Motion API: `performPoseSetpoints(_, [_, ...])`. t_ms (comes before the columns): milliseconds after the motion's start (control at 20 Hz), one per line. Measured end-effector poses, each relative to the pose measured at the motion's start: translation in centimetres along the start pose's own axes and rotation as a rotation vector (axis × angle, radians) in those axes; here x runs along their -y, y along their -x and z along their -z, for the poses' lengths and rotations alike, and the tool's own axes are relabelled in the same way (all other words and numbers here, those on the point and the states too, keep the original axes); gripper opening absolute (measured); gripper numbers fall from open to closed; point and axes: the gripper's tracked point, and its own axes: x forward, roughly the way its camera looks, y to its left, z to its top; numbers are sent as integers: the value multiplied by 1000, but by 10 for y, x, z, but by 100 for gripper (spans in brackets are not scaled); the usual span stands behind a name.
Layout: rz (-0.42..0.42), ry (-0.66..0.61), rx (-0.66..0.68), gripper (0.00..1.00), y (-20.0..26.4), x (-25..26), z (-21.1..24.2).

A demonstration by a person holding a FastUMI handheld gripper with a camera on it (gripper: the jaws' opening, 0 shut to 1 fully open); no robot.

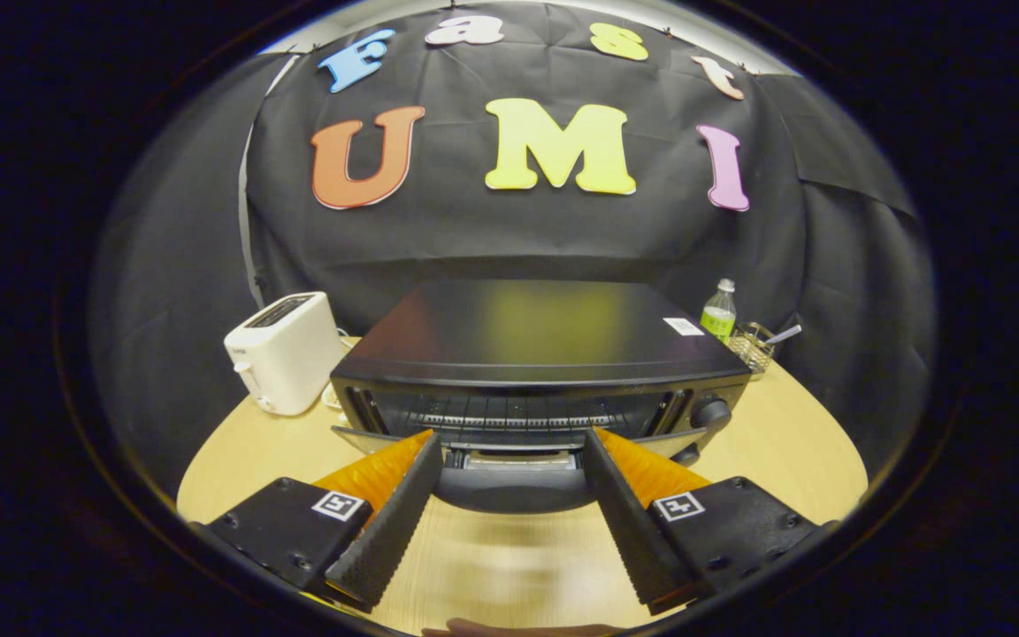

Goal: Open the toaster oven, put the food inside, and close the toaster oven door.

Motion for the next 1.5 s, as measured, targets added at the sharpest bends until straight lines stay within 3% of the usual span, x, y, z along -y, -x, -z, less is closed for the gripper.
performPoseSetpoints(800, [27, 75, -121, 100, 34, 4, 112])
performPoseSetpoints(1100, [29, -12, -202, 100, 12, 19, 150])
performPoseSetpoints(1250, [-10, -14, -152, 100, 15, 17, 141])
performPoseSetpoints(1500, [-51, 9, -120, 99, 60, -4, 127])
